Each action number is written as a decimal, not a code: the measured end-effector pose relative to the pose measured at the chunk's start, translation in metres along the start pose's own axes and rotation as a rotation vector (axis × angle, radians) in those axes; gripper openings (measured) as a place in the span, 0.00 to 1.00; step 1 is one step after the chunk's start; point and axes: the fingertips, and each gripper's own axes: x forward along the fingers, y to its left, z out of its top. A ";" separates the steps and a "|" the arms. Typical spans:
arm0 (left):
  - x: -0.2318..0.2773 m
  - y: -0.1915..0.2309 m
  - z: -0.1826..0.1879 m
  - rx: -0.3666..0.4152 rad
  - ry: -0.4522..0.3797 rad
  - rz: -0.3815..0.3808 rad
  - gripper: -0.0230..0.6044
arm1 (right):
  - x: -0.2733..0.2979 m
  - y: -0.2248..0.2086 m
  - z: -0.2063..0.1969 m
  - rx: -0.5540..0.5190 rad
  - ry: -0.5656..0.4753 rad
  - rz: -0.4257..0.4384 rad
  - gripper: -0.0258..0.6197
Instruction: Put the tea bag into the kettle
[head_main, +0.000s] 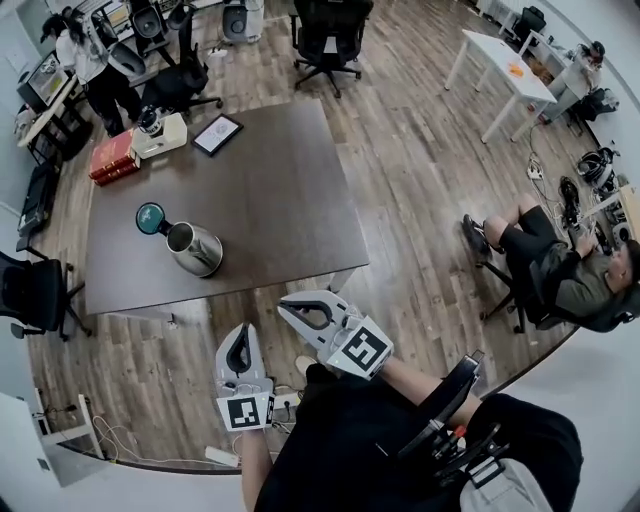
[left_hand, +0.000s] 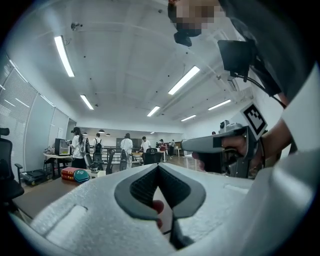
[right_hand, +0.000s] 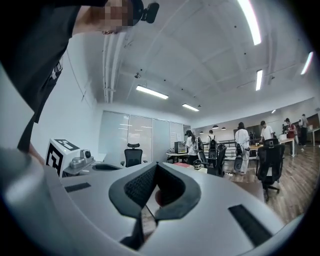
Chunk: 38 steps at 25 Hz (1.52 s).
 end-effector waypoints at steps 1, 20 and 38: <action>0.002 -0.010 0.000 0.003 0.003 -0.005 0.04 | -0.007 0.000 0.001 0.011 -0.004 0.003 0.05; 0.167 -0.249 -0.006 -0.054 -0.042 0.178 0.04 | -0.213 -0.203 -0.051 0.047 -0.010 0.091 0.05; 0.192 -0.321 0.003 -0.043 -0.055 0.194 0.04 | -0.289 -0.235 -0.072 0.051 -0.036 0.108 0.05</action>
